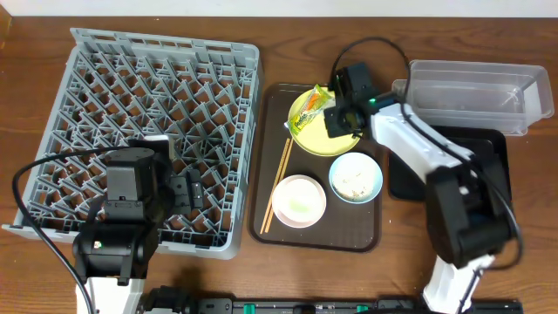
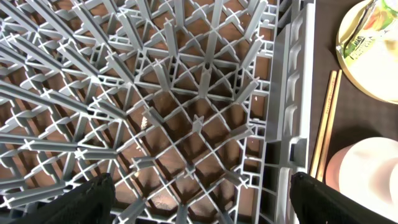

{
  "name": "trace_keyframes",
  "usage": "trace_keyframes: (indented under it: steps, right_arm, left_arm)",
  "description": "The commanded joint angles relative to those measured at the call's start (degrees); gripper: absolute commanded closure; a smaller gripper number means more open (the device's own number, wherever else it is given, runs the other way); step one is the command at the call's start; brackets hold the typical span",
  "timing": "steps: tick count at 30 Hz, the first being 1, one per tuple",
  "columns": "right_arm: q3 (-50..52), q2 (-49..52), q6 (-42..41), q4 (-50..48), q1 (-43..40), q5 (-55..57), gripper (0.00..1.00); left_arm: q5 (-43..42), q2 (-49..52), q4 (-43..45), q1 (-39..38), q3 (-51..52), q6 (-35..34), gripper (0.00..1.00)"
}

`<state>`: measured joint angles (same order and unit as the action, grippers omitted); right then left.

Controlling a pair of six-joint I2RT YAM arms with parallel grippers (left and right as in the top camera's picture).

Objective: Sort waste into correct bins and load items into the dishwasher
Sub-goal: 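Grasp the crumpled tissue with the right gripper, drop it in the clear bin, then grasp the yellow snack wrapper with the right gripper, drop it in the clear bin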

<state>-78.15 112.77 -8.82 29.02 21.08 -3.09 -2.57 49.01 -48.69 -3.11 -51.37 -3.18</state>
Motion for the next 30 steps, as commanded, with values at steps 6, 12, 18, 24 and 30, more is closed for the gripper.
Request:
trace_keyframes:
  steps: [6, 12, 18, 24, 30]
  right_arm:
    - [-0.92, -17.88, -4.50, 1.07, -6.82, 11.72, 0.99]
    - [-0.90, -20.00, -5.03, 3.63, -15.78, 16.72, 0.99]
    - [-0.81, -19.28, -6.60, 4.31, -21.66, 15.87, 0.74]
    - [-0.81, -19.30, -6.54, 2.03, -22.01, 4.17, 0.09]
    - [-0.81, -19.32, -8.31, -0.98, -18.91, -15.93, 0.22]
  left_arm:
    - [0.68, -0.02, -0.13, -0.17, -1.38, -0.52, 0.09]
    - [0.68, -0.02, -0.13, -0.17, -1.38, -0.52, 0.10]
    - [0.68, -0.02, -0.13, -0.17, -1.38, -0.52, 0.09]
    - [0.68, -0.02, -0.11, -0.20, -1.38, -0.52, 0.09]
    - [0.68, -0.02, -0.11, -0.17, -1.38, -0.52, 0.09]
